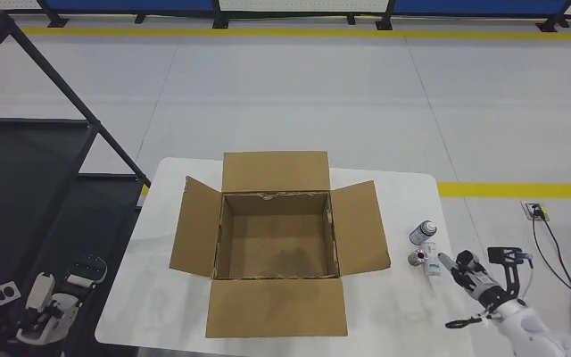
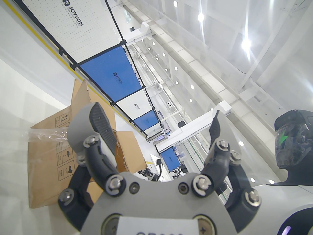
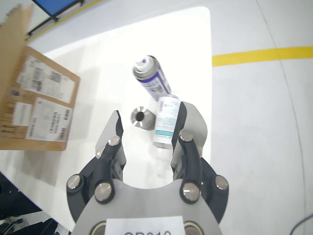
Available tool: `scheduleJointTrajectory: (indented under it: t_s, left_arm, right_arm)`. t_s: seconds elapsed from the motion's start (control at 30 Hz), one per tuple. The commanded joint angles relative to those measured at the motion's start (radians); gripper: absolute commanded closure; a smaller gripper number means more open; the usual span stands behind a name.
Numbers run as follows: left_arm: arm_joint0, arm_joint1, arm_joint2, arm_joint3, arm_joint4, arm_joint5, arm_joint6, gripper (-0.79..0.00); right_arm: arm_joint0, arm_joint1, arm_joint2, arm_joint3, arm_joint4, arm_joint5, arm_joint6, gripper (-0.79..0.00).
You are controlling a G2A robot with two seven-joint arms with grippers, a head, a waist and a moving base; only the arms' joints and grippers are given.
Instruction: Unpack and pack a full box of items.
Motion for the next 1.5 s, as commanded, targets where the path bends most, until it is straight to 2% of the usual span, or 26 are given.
scheduleJointTrajectory:
  t_s: [0.0,0.1,0.5,0.53,0.6,0.67,0.8,1.07,1.17,1.3,1.4,1.43,1.47]
  left_arm:
    - [0.000,0.000,0.000,0.000,0.000,0.000,0.000,-0.785]
    - [0.000,0.000,0.000,0.000,0.000,0.000,0.000,-0.785]
    - [0.000,0.000,0.000,0.000,0.000,0.000,0.000,-0.785]
    - [0.000,0.000,0.000,0.000,0.000,0.000,0.000,-0.785]
    - [0.000,0.000,0.000,0.000,0.000,0.000,0.000,-0.785]
    - [0.000,0.000,0.000,0.000,0.000,0.000,0.000,-0.785]
    - [0.000,0.000,0.000,0.000,0.000,0.000,0.000,-0.785]
    - [0.000,0.000,0.000,0.000,0.000,0.000,0.000,-0.785]
    - [0.000,0.000,0.000,0.000,0.000,0.000,0.000,-0.785]
    - [0.000,0.000,0.000,0.000,0.000,0.000,0.000,-0.785]
    - [0.000,0.000,0.000,0.000,0.000,0.000,0.000,-0.785]
    - [0.000,0.000,0.000,0.000,0.000,0.000,0.000,-0.785]
    - [0.000,0.000,0.000,0.000,0.000,0.000,0.000,-0.785]
  right_arm:
    - [-0.055,-0.002,0.002,-0.058,0.074,-0.064,-0.030,-0.785]
    - [-0.121,-0.005,-0.015,-0.129,0.173,-0.128,-0.041,-0.785]
    - [-0.127,-0.005,-0.020,-0.123,0.187,-0.133,-0.044,-0.785]
    - [-0.130,-0.003,-0.030,-0.113,0.211,-0.155,-0.024,-0.785]
    - [-0.109,0.008,-0.049,-0.090,0.295,-0.189,0.117,-0.785]
    - [-0.069,0.019,-0.070,-0.061,0.442,-0.186,0.251,-0.785]
    - [0.040,0.045,-0.088,-0.021,0.710,-0.080,0.544,-0.785]
    - [0.244,0.077,-0.137,0.102,0.960,0.122,0.848,-0.785]
    - [0.286,0.083,-0.178,0.123,0.930,0.142,0.881,-0.785]
    - [0.303,0.085,-0.230,0.126,0.903,0.162,0.853,-0.779]
    - [0.315,0.087,-0.258,0.126,0.874,0.189,0.818,-0.686]
    - [0.318,0.087,-0.267,0.128,0.874,0.200,0.810,-0.680]
    - [0.321,0.088,-0.275,0.127,0.874,0.206,0.804,-0.597]
